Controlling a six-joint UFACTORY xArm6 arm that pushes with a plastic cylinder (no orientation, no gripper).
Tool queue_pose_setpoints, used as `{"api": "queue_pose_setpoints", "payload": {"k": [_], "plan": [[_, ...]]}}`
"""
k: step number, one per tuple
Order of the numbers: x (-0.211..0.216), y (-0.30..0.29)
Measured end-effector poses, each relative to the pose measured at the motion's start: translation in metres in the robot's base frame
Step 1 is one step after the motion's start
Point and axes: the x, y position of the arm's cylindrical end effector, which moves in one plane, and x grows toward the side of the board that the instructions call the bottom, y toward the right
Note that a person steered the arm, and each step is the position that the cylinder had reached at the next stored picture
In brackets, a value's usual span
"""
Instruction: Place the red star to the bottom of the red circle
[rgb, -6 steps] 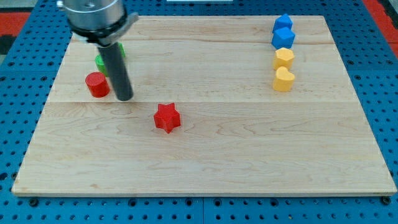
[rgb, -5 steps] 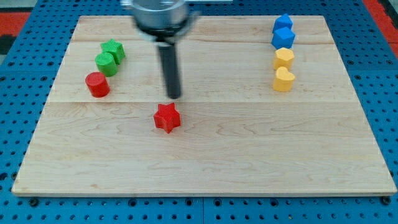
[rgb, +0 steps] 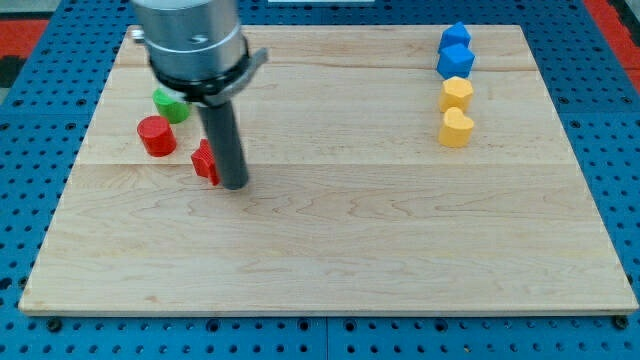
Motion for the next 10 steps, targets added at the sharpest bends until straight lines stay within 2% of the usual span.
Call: {"api": "queue_pose_setpoints", "payload": {"k": [1, 3, 5, 7, 8, 9, 10], "plan": [[-0.008, 0.020], [-0.042, -0.004], [-0.021, -0.043], [-0.019, -0.094], [-0.014, -0.099], [0.024, -0.052], [0.072, -0.051]]}}
